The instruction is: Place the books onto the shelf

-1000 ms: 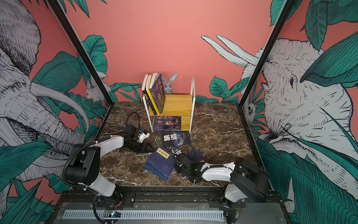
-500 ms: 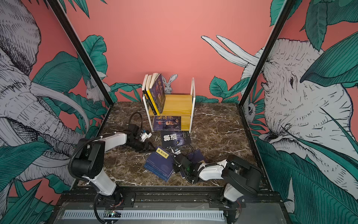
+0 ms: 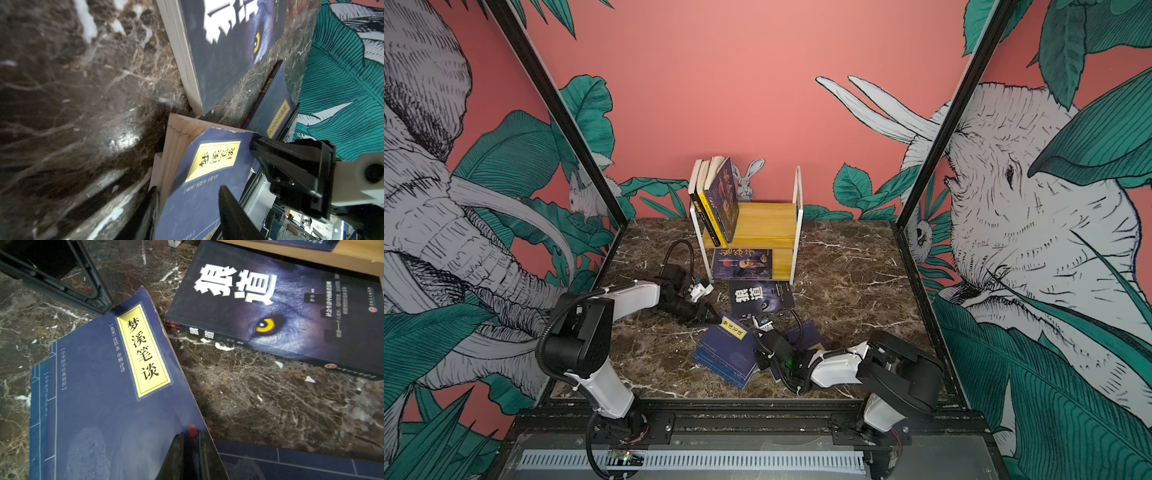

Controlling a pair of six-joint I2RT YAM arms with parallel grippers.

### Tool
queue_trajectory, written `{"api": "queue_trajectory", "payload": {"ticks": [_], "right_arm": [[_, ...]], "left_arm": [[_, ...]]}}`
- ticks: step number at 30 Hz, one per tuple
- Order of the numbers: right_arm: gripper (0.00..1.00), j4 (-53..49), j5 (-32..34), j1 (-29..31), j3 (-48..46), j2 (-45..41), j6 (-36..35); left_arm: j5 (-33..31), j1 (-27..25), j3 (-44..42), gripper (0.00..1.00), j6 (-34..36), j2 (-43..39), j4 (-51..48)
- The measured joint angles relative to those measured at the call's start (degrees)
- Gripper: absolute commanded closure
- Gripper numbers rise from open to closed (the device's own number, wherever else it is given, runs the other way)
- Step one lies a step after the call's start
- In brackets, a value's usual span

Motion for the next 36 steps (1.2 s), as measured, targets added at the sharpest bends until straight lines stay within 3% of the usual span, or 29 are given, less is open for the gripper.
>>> {"api": "queue_trajectory", "payload": {"ticks": [13,17,23,28,36], "right_arm": [[0.83,1.97,-0.26,-0.44,1.88,3.21,0.02],[0.78,0.94,-0.11,-0.61,2.03,2.86,-0.44],[0.61,-8.74,0.22,0.24,3.28,-4.02,-3.98],[0.49,-16.57,4.20,3.61,8.85,-9.29,-9.18],[0.35,-20.00,10.25,10.36,17.03,-7.10,-17.97]], "left_arm": [[3.85,-0.11,-0.02,0.99,-1.75,-0.35,0.22],[4.07,-0.11,-0.02,1.00,-1.73,-0.92,-0.07],[4.26,-0.26,-0.13,1.00,-1.84,-4.15,-0.31],[4.74,1.70,-1.51,1.00,-3.65,-6.88,1.29],[7.10,5.81,-3.02,1.00,-11.19,-6.97,5.95]]}}
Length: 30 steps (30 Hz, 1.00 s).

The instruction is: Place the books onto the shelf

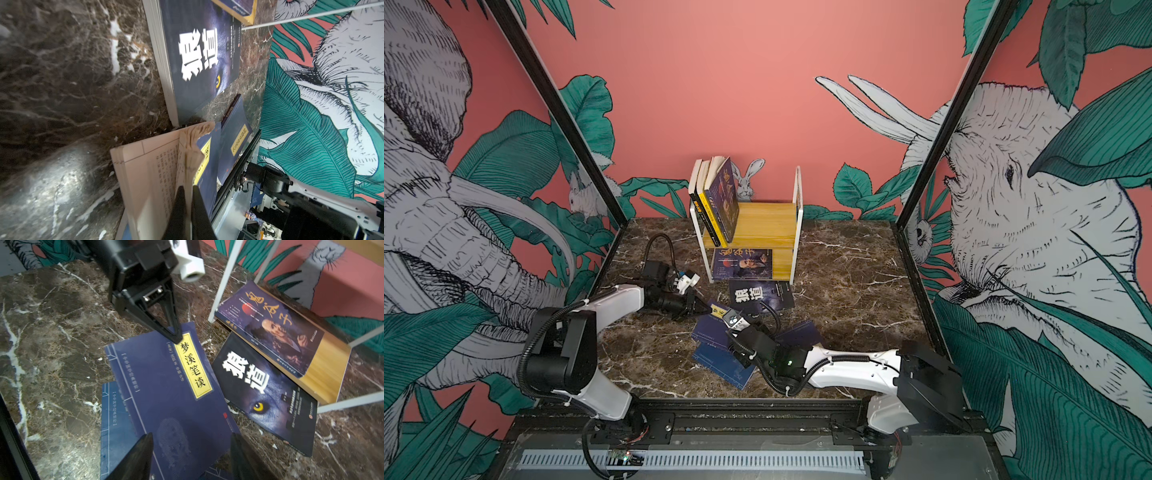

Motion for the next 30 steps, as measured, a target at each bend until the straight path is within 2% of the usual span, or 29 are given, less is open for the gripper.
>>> {"api": "queue_trajectory", "payload": {"ticks": [8,21,25,27,30], "right_arm": [[0.33,-3.56,6.27,6.25,7.82,12.28,-7.58],[0.42,-7.85,20.55,8.61,15.43,25.20,-13.90],[0.56,-8.28,23.93,8.98,15.87,27.65,-15.72],[0.70,-8.28,25.59,8.98,15.87,28.02,-16.83],[1.00,-8.41,27.50,9.16,16.17,28.17,-18.08]], "left_arm": [[0.85,0.00,-0.04,1.00,-1.57,0.39,0.74],[1.49,0.04,-0.04,1.00,-2.32,1.95,0.74],[1.46,0.04,-0.04,1.00,-2.32,2.16,0.72],[1.46,0.04,-0.04,1.00,-2.32,2.16,0.72],[1.38,0.04,-0.04,1.00,-2.32,2.16,0.74]]}}
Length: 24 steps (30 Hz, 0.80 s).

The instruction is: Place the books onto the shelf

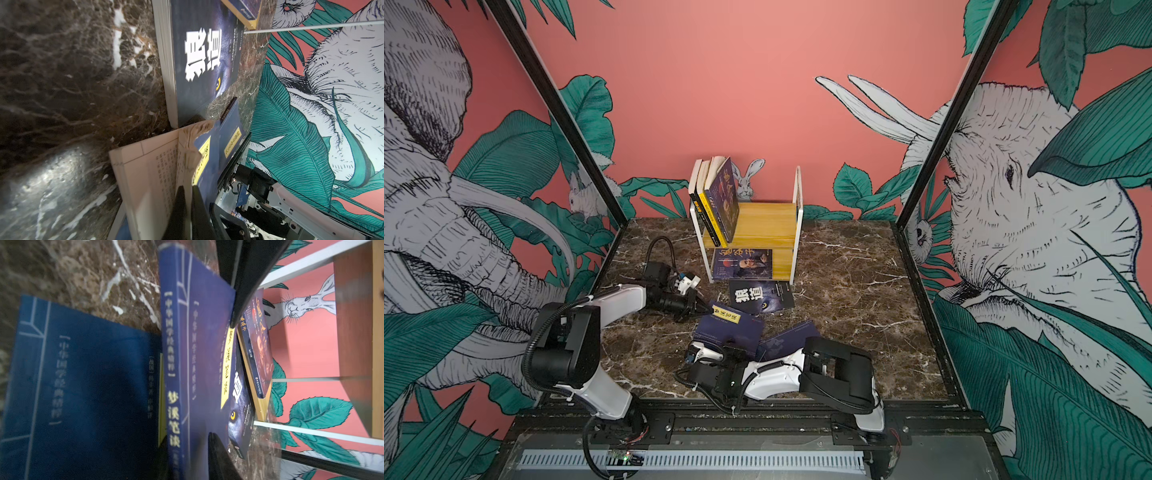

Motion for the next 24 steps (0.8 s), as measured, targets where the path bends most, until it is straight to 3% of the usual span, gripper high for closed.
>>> {"api": "queue_trajectory", "payload": {"ticks": [1,3,8,14,18,22,24], "right_arm": [[1.00,-0.09,0.57,0.17,0.17,0.00,-0.37],[1.00,-0.20,2.16,0.70,0.22,0.00,-1.60],[1.00,2.21,7.58,1.70,-0.44,0.00,-6.29],[1.00,12.96,13.73,2.78,-4.90,0.00,-17.64],[1.00,27.28,17.05,2.69,-8.35,0.52,-31.28],[1.00,53.59,19.61,1.44,-9.31,6.91,-52.92],[1.00,62.03,19.28,0.42,-9.03,10.25,-60.96]], "left_arm": [[0.00,0.00,0.00,1.00,0.00,0.00,0.04],[0.17,0.04,-0.02,0.89,0.02,0.00,-0.02],[-0.39,0.04,-0.22,0.42,0.96,-0.28,-0.24],[-3.43,1.03,-2.58,0.11,3.28,-6.88,-0.22],[-6.82,3.15,-6.43,0.01,6.08,-16.44,1.01],[-11.63,4.98,-12.96,0.01,9.84,-28.68,3.98],[-13.57,5.64,-15.26,0.01,11.74,-33.55,4.55]]}}
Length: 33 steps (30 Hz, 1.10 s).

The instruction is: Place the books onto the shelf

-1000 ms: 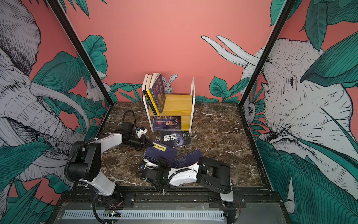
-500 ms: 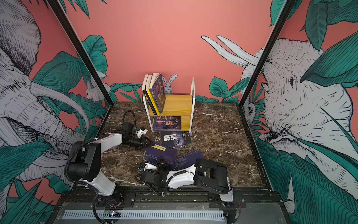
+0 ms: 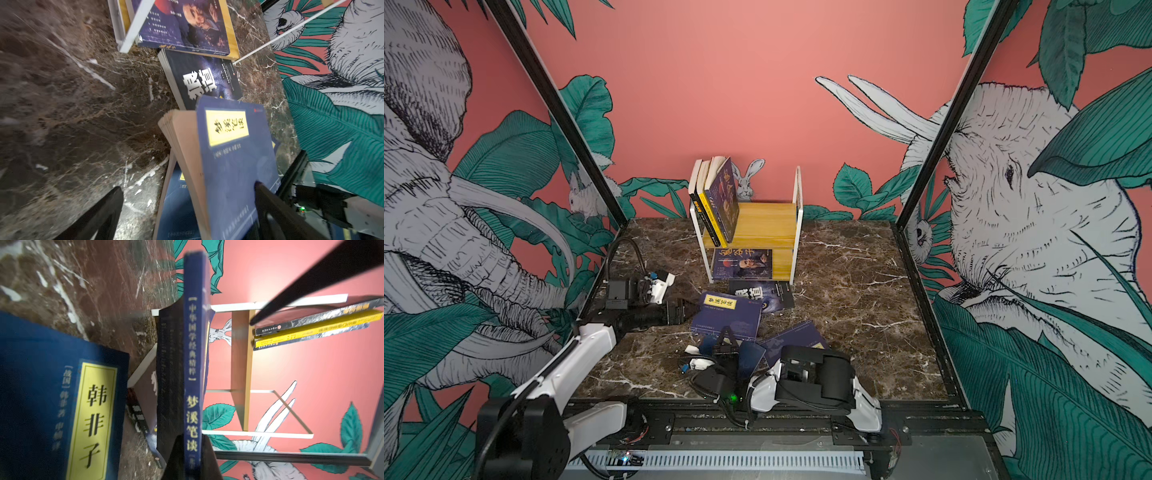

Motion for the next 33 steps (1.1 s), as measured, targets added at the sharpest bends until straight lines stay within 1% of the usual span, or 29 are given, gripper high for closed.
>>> {"api": "queue_trajectory", "payload": {"ticks": [2,6,10,16,20,24,29,33], "right_arm": [[1.00,4.94,-0.81,-1.33,-0.17,1.86,-5.07],[1.00,10.23,-2.97,-4.70,-0.15,2.36,-10.75],[1.00,13.18,-5.90,-8.55,-0.13,2.36,-13.70],[1.00,14.27,-11.10,-13.97,-0.04,2.43,-17.70],[1.00,14.71,-14.36,-17.14,3.19,4.42,-19.17],[1.00,12.00,-17.73,-19.30,5.92,5.55,-17.94],[1.00,1.44,-21.68,-21.42,8.52,5.53,-11.39],[1.00,-5.25,-24.30,-22.69,9.77,5.53,-7.61]], "left_arm": [[-1.62,0.76,-1.46,0.01,2.01,-3.63,0.48],[-4.26,3.17,-1.90,0.01,4.39,-6.21,1.01],[-6.08,5.03,-1.88,0.01,5.49,-7.30,1.49],[-7.13,5.51,-1.88,0.01,6.97,-7.48,1.86],[-7.37,5.66,-1.86,0.01,7.21,-7.52,2.38],[-7.32,5.66,-1.86,0.01,7.21,-7.63,2.84],[-7.32,5.66,-1.86,0.01,7.26,-7.72,2.80],[-7.28,5.66,-1.86,0.01,7.30,-7.74,2.80]]}}
